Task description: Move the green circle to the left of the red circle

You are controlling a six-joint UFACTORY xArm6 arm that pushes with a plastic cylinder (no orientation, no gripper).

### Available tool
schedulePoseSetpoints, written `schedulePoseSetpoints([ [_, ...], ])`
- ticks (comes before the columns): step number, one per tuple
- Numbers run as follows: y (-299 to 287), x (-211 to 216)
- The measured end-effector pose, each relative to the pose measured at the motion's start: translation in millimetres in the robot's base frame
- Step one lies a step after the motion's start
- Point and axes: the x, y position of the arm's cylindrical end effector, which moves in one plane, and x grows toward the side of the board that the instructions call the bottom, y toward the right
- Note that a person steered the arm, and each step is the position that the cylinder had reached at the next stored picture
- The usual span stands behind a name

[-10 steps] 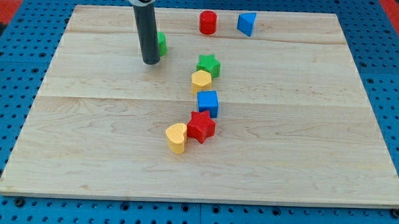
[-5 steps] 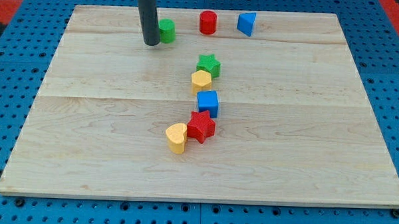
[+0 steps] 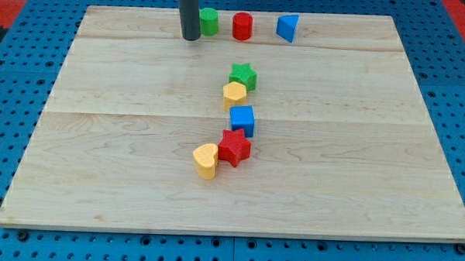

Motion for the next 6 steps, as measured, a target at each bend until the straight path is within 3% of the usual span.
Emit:
schedulePoseSetpoints([
  [5,-15.7,-21.3],
  [6,-15.7,9.8],
])
